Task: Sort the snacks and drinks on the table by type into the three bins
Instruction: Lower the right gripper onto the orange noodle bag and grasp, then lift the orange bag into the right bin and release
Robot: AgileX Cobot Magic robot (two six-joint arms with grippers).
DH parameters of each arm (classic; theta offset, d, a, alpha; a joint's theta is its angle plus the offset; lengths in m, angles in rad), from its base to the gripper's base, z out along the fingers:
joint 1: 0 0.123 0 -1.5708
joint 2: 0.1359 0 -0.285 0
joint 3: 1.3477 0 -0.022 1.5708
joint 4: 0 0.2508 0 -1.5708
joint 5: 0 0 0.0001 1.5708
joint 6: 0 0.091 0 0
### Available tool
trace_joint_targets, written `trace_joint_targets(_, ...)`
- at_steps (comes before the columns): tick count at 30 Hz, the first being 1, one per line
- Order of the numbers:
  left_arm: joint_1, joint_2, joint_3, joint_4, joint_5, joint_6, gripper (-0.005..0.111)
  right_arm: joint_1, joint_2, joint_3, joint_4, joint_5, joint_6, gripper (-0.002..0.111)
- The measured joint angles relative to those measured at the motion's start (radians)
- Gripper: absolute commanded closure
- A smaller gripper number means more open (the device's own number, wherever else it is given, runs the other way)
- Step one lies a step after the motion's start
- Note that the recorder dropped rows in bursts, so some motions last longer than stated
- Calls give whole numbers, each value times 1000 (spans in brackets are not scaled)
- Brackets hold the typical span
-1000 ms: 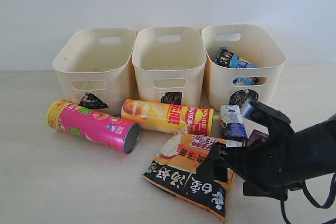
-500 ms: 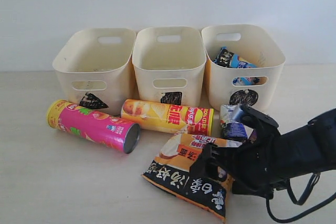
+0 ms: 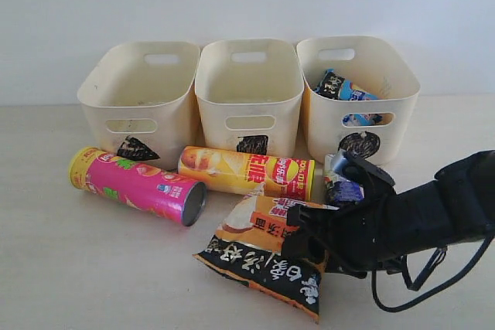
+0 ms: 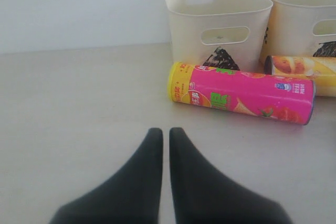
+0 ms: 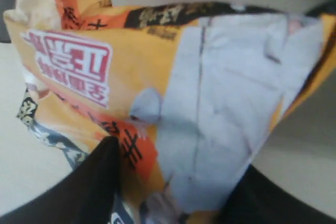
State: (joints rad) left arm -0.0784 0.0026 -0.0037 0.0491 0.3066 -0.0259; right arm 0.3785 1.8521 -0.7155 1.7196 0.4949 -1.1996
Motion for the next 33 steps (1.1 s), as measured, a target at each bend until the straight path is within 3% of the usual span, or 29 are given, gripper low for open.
trace_joint_targets(11, 0, 0, 0, 0, 0, 0, 103, 0, -20, 0, 3, 57, -63, 108)
trace_joint_targets(25, 0, 0, 0, 0, 0, 0, 103, -2, -317, 2, -80, 94, -41, 108)
trace_joint_targets(33, 0, 0, 0, 0, 0, 0, 103, -138, -412, -90, -138, 110, 7, 108)
